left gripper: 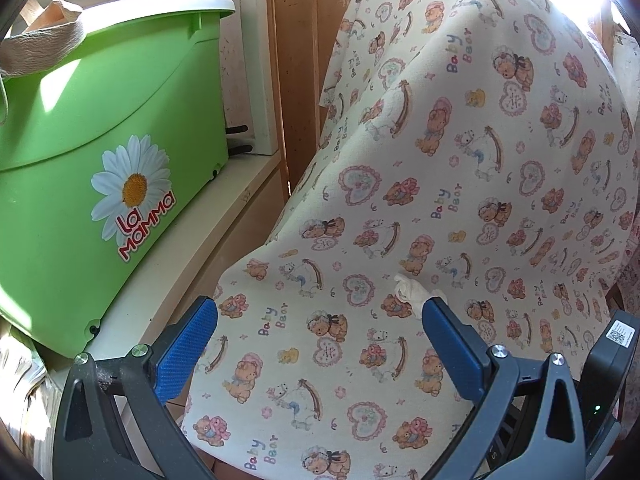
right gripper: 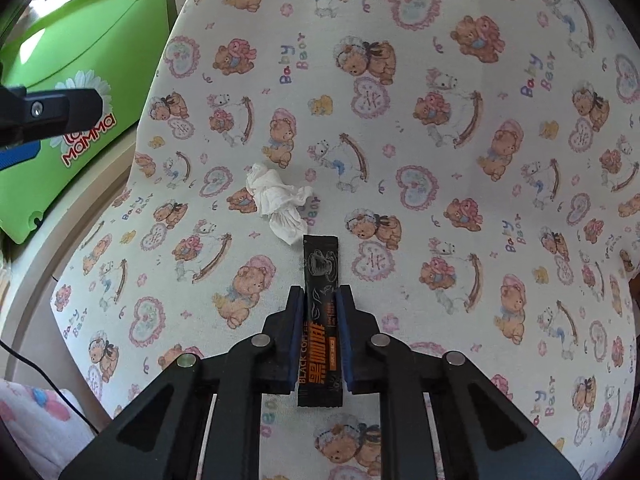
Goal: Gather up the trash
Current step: 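Close the left tool on the white tissue while the right tool holds the packet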
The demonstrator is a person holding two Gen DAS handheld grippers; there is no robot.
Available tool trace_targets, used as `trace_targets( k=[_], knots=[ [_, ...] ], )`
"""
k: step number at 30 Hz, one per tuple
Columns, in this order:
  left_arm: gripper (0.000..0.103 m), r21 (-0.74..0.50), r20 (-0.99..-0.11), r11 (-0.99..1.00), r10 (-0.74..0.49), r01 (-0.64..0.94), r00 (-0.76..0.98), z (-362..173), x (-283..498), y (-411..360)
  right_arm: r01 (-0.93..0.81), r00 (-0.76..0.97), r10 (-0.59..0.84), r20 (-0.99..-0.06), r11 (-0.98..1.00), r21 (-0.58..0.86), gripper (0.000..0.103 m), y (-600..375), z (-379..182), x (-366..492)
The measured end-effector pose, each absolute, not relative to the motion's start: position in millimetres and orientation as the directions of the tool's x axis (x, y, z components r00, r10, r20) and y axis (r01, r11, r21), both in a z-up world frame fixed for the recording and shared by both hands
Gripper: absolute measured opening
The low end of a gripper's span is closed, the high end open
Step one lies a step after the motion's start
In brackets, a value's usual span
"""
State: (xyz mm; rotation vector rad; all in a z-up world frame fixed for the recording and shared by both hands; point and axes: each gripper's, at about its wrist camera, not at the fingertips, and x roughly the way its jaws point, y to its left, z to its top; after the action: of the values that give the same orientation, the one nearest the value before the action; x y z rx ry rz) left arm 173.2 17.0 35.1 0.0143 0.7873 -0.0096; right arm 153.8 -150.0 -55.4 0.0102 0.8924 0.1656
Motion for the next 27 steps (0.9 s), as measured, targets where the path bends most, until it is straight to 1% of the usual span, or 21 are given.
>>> trace_targets(
  k=[2,3,4,5,9,10,11,16,18,20,23,27],
  knots=[
    [0.099,-0.008,-0.721,0.999,-0.038,0.046,0.692,31,177,11,-0.127,0.61,0.16,-0.776,0.986,0.104,0.011,-160,-53,152],
    [0.098,-0.018,-0.728,0.998,-0.058,0.065,0.683,29,179,7,-0.124,0.614,0.171,-0.771,0.985,0.119,0.007,-164,-51,150],
    [0.09,-0.036,-0.735,0.996,-0.085,0.087,0.673,27,182,3,-0.12,0.621,0.172,-0.765,0.985,0.124,0.004,-172,-46,146],
    [0.082,-0.053,-0.745,0.992,-0.113,0.11,0.657,25,185,-3,-0.114,0.626,0.163,-0.762,0.987,0.117,0.004,-178,-42,144],
    [0.065,-0.092,-0.767,0.983,-0.172,0.159,0.618,16,201,-23,-0.09,0.627,0.148,-0.765,0.989,0.118,0.004,-196,-39,141],
    [0.056,-0.096,-0.774,0.982,-0.175,0.161,0.609,12,205,-27,-0.08,0.624,0.153,-0.766,0.988,0.132,0.004,-202,-38,140],
    [0.052,-0.104,-0.783,0.981,-0.181,0.163,0.595,8,212,-31,-0.075,0.619,0.161,-0.769,0.986,0.146,0.004,-206,-38,140],
    [0.052,-0.176,-0.824,0.975,-0.221,0.136,0.521,-16,236,-41,-0.058,0.614,0.128,-0.779,0.991,0.116,0.004,-212,-38,140],
    [0.052,-0.189,-0.841,0.974,-0.226,0.124,0.491,-24,244,-44,-0.048,0.612,0.135,-0.78,0.99,0.133,0.004,-216,-39,142],
    [0.052,-0.162,-0.859,0.981,-0.195,0.11,0.473,-30,248,-49,-0.032,0.608,0.141,-0.781,0.988,0.153,0.004,-227,-37,141],
    [0.052,-0.099,-0.86,0.984,-0.161,0.151,0.484,-33,248,-65,-0.01,0.608,0.148,-0.78,0.984,0.18,0.004,-236,-35,140],
    [0.05,-0.16,-0.876,0.98,-0.197,0.122,0.441,-48,258,-70,-0.014,0.619,0.137,-0.774,0.987,0.163,0.004,-241,-30,136]
  ],
)
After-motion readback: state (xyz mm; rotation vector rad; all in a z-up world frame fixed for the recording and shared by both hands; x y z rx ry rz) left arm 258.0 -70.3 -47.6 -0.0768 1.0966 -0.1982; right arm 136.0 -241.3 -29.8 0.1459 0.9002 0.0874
